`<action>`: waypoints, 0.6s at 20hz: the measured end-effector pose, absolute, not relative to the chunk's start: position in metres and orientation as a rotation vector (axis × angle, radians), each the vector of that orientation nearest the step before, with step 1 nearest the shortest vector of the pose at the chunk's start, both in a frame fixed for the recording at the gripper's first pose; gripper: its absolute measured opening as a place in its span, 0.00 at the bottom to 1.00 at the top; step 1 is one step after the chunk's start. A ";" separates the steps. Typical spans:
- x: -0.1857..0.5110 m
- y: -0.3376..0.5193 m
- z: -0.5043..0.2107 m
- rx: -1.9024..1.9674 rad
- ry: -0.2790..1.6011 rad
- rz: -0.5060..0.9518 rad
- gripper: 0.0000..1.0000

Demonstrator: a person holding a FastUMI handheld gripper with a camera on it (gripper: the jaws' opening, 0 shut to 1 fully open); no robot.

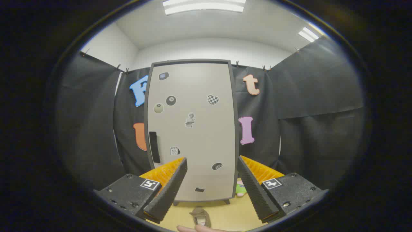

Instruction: Open the shoe cabinet door, grab the shoes and put them into the shoe cabinet, then close the shoe cabinet door.

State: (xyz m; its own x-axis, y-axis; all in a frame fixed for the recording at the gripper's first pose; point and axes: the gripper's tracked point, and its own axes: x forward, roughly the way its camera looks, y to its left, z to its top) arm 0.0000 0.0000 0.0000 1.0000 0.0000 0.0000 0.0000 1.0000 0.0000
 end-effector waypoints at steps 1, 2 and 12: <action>0.000 0.002 0.000 -0.001 0.002 0.005 1.00; 0.001 0.003 0.000 -0.003 0.003 0.010 1.00; 0.001 0.020 -0.005 -0.003 0.013 0.066 1.00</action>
